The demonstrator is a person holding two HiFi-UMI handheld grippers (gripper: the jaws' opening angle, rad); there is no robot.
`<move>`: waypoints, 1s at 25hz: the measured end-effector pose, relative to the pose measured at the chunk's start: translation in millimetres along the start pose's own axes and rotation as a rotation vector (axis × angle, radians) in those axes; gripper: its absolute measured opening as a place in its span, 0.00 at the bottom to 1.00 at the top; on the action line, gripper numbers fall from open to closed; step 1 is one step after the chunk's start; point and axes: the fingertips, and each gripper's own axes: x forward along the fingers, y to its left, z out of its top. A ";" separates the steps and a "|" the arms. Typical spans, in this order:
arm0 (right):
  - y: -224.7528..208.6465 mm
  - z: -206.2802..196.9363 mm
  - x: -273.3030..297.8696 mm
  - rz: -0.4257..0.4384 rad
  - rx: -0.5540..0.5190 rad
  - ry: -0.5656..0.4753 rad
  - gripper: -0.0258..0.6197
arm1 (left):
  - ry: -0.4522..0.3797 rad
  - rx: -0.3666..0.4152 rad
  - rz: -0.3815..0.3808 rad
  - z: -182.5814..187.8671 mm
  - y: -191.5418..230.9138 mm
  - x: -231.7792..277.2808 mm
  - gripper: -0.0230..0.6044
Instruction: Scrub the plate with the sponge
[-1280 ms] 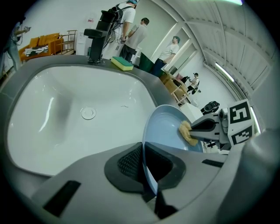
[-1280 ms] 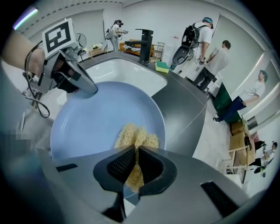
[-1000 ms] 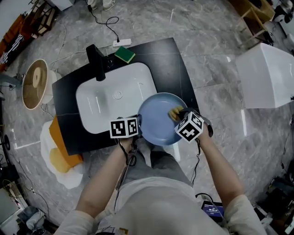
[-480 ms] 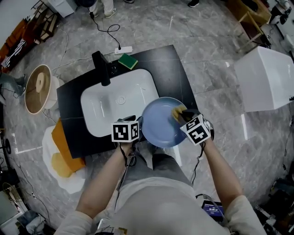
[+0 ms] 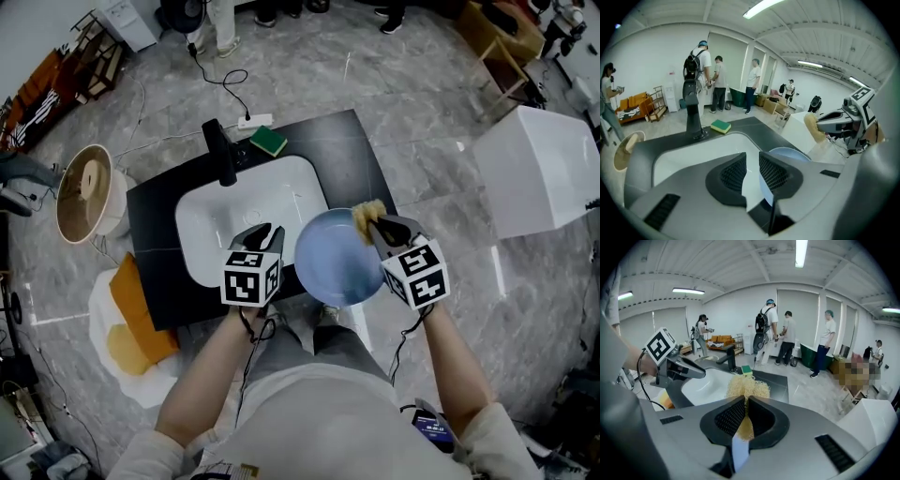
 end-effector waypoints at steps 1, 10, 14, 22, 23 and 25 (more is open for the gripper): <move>2.7 10.9 -6.7 -0.003 -0.001 -0.029 0.11 | -0.031 0.020 0.004 8.8 1.0 -6.9 0.19; 25.8 91.8 -74.0 -0.086 -0.056 -0.283 0.11 | -0.206 0.179 0.038 73.0 -2.8 -79.8 0.14; 40.6 119.2 -102.3 -0.093 -0.060 -0.383 0.11 | -0.318 0.209 0.011 102.1 -11.1 -115.0 0.13; 62.0 167.0 -159.5 -0.077 -0.025 -0.565 0.11 | -0.530 0.342 -0.036 146.3 -36.8 -173.6 0.11; 63.4 171.6 -166.7 -0.090 -0.030 -0.585 0.11 | -0.546 0.370 -0.029 150.2 -40.5 -179.9 0.11; 65.8 180.1 -181.4 -0.123 -0.043 -0.628 0.11 | -0.592 0.402 -0.017 161.3 -50.4 -193.6 0.10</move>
